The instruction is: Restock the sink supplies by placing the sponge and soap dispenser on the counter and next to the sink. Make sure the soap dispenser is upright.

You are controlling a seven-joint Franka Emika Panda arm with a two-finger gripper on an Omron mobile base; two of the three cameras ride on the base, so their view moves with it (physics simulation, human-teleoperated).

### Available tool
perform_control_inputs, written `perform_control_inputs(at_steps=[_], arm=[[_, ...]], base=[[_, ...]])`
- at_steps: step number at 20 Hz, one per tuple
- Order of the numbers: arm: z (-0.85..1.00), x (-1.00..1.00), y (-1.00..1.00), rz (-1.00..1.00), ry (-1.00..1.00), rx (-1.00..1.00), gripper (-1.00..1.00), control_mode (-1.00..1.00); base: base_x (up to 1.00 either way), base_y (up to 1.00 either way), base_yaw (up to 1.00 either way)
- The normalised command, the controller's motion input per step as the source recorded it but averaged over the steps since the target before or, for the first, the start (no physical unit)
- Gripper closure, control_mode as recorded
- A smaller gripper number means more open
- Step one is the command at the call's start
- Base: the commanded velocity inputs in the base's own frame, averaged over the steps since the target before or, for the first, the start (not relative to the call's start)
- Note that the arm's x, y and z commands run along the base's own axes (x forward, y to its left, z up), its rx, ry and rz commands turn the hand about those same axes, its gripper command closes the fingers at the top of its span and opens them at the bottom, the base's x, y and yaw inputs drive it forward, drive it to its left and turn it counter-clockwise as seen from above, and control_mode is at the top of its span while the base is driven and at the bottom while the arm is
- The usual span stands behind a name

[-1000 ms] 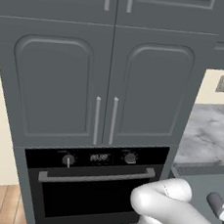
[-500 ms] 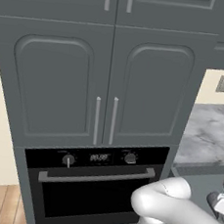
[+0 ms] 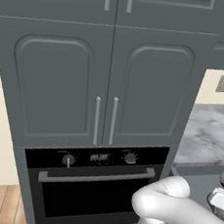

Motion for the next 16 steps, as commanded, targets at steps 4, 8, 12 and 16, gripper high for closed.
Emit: perform_control_inputs(at_steps=[4,8,12,16], arm=[[-0.03,0.05,0.0,0.01,-0.05,-0.01,-1.0,-1.0],[-0.15,-0.08,0.0,0.0,-0.1,-0.03,-1.0,-1.0],[-0.05,0.0,0.0,0.0,-0.06,-0.02,-1.0,-1.0],[0.0,0.06,0.0,0.0,-0.02,0.0,-1.0,-1.0]], base=[[0.0,0.0,0.0],[0.0,0.0,0.0],[0.0,0.0,0.0],[0.0,0.0,0.0]])
